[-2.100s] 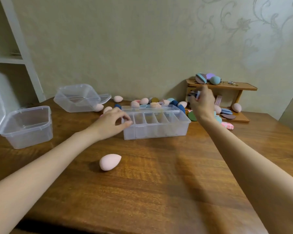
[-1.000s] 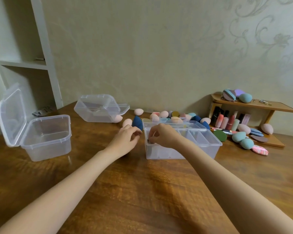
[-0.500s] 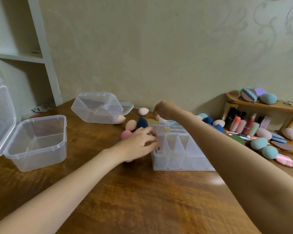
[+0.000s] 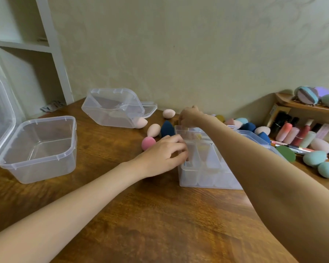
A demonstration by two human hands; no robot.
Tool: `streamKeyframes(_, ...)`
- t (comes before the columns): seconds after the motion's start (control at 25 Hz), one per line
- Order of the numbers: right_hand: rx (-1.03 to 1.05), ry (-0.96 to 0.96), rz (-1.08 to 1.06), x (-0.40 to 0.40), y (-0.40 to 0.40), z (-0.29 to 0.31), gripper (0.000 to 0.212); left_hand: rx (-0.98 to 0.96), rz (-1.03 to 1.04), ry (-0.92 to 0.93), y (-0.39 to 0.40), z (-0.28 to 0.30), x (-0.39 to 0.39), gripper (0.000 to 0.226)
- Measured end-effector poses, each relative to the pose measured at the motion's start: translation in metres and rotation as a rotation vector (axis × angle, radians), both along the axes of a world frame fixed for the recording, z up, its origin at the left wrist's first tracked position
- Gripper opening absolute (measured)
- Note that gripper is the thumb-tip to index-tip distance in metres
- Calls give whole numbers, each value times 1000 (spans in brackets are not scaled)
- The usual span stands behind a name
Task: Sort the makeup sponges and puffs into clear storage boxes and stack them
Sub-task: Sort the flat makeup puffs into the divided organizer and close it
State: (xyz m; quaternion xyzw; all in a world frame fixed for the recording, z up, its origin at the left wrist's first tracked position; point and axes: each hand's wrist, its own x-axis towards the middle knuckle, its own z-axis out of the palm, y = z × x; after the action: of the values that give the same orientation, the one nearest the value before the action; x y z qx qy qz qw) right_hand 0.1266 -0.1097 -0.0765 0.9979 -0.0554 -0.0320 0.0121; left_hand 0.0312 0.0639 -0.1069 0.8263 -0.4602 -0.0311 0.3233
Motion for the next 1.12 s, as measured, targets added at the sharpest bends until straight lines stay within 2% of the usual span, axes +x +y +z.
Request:
streamKeyframes(0.16, 328, -337, 48, -45, 9, 42, 28, -57, 52, 97, -4, 7, -8, 6)
streamKeyframes(0.24, 422, -439, 85, -83, 15, 66, 29, -8, 87, 98, -6, 11, -11, 14)
streamKeyframes(0.36, 487, -406, 78, -136, 22, 77, 23, 50, 145, 85, -7, 18, -17, 15)
streamKeyframes(0.52, 343, -311, 60, -179, 34, 56, 19, 121, 152, 72, -4, 27, -25, 4)
streamKeyframes(0.68, 354, -414, 94, -185, 44, 46, 22, 227, 209, 38, -7, 36, -33, 9)
streamKeyframes(0.88, 260, -282, 122, -180, 50, 17, 20, 178, 157, 56, -6, 36, -36, 5)
streamKeyframes(1.12, 271, -186, 208, -179, 40, 19, 24, 234, 19, 127, 2, 47, -16, 28)
